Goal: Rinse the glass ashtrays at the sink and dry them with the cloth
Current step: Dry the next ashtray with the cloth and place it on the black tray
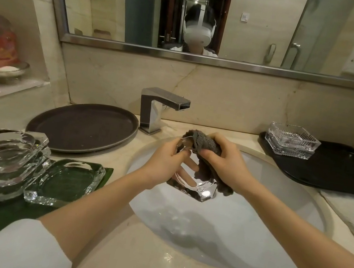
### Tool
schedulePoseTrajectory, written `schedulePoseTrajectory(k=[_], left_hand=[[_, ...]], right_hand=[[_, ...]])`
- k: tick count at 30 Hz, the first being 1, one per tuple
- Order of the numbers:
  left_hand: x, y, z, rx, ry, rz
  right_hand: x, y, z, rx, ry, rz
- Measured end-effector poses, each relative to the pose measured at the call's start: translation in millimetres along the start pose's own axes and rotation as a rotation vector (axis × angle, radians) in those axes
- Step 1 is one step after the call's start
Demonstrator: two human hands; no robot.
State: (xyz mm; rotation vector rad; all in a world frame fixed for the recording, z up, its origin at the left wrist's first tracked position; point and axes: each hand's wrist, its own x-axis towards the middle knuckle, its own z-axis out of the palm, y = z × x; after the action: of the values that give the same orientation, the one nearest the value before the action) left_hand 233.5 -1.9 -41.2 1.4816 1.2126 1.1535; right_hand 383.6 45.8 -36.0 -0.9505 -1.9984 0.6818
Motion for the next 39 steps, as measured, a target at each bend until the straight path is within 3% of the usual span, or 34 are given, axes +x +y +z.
schedulePoseTrajectory(k=[5, 8, 14, 16, 20, 24, 26, 28, 33, 36, 39], left_hand=[[1, -1, 1, -0.102, 0.055, 0.016], [5, 5, 1, -0.221, 0.175, 0.049], [5, 8, 3, -0.194, 0.404, 0.121], [5, 5, 4, -0.141, 0.407, 0.105], [8, 4, 4, -0.032, 0.248, 0.064], [6, 8, 0, 0.019, 0.047, -0.110], [2, 10, 2, 0.053, -0.071, -0.112], [1, 11, 5, 0.147, -0.067, -0.058], [8, 7, 1, 0.097, 0.061, -0.025], [10, 5, 0, 0.026, 0.097, -0.056], [12, 4, 3, -0.066, 0.235, -0.086]], right_hand=[[-10, -10, 8, 0.410, 0.193, 0.170], [-14, -23, 18, 0.718, 0.272, 0.319], [-14, -28, 35, 0.878, 0.275, 0.429], [-10, -20, 33, 0.752, 0.261, 0.450], [0, -3, 11, 0.316, 0.310, 0.385], [3, -4, -15, -0.221, 0.103, 0.132], [3, -10, -20, -0.343, -0.058, 0.055], [3, -10, -15, -0.253, -0.136, 0.044], [2, 0, 6, 0.030, 0.159, 0.027], [-1, -3, 16, 0.309, 0.277, 0.124], [-2, -14, 21, 0.573, 0.347, 0.250]])
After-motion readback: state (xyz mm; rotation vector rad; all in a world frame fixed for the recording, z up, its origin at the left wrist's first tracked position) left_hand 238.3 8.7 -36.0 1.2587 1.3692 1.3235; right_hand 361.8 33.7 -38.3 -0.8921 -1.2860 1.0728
